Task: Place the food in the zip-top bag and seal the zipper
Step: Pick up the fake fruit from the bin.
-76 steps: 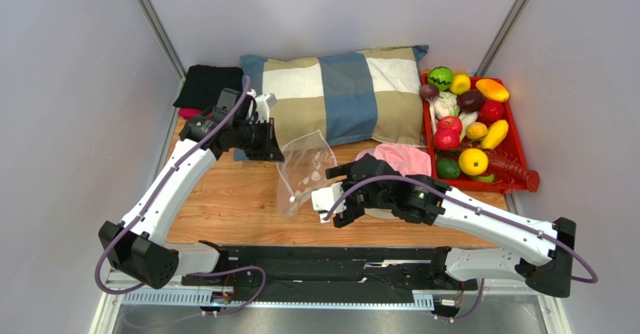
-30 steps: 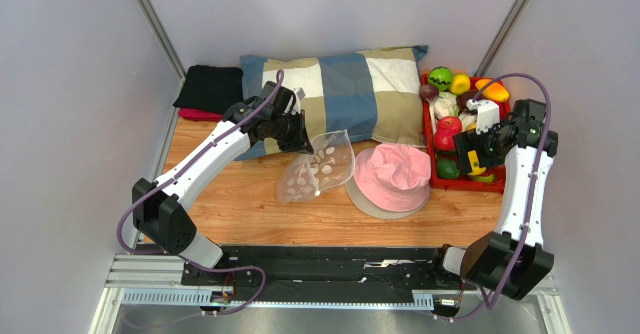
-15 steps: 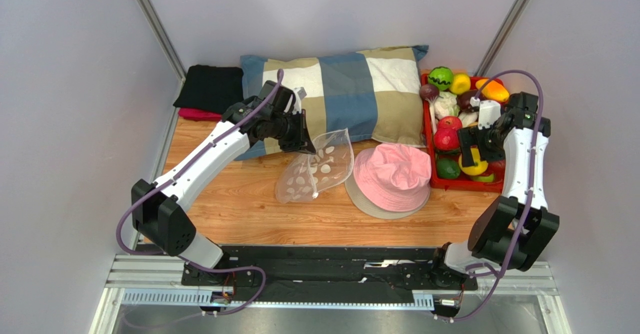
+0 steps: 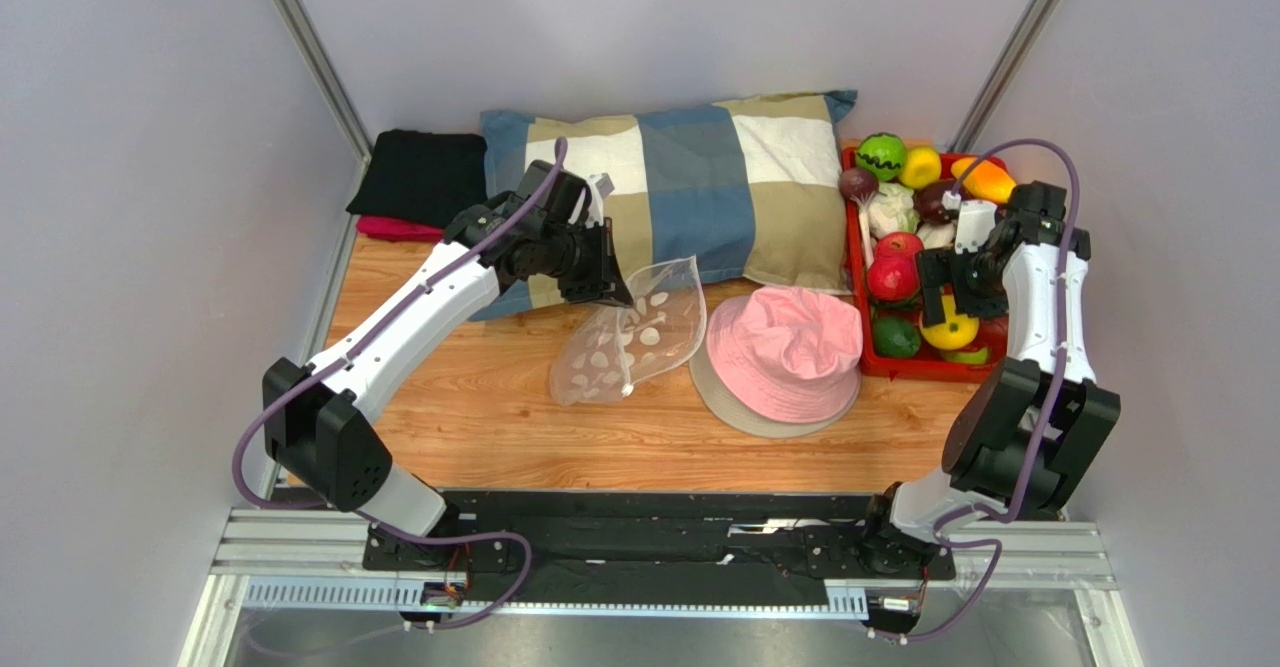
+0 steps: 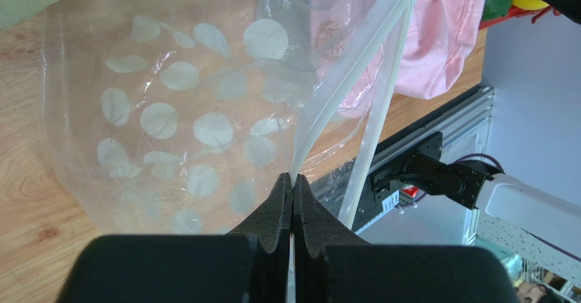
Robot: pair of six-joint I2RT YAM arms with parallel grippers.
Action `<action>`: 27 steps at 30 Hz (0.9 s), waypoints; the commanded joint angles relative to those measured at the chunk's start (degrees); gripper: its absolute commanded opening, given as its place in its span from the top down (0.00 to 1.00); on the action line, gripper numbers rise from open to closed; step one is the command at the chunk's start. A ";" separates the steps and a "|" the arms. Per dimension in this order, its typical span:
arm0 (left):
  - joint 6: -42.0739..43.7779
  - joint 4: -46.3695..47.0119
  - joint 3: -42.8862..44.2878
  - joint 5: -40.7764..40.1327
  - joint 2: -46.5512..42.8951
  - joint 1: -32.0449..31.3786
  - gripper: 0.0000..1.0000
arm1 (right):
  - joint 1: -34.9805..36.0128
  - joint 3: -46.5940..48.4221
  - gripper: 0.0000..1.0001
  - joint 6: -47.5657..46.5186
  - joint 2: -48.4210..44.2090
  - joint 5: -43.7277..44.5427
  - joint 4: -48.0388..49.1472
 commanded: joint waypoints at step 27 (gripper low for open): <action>0.74 1.30 1.29 1.80 0.71 0.83 1.00 | 0.78 16.65 0.52 5.66 -8.24 -14.74 -13.35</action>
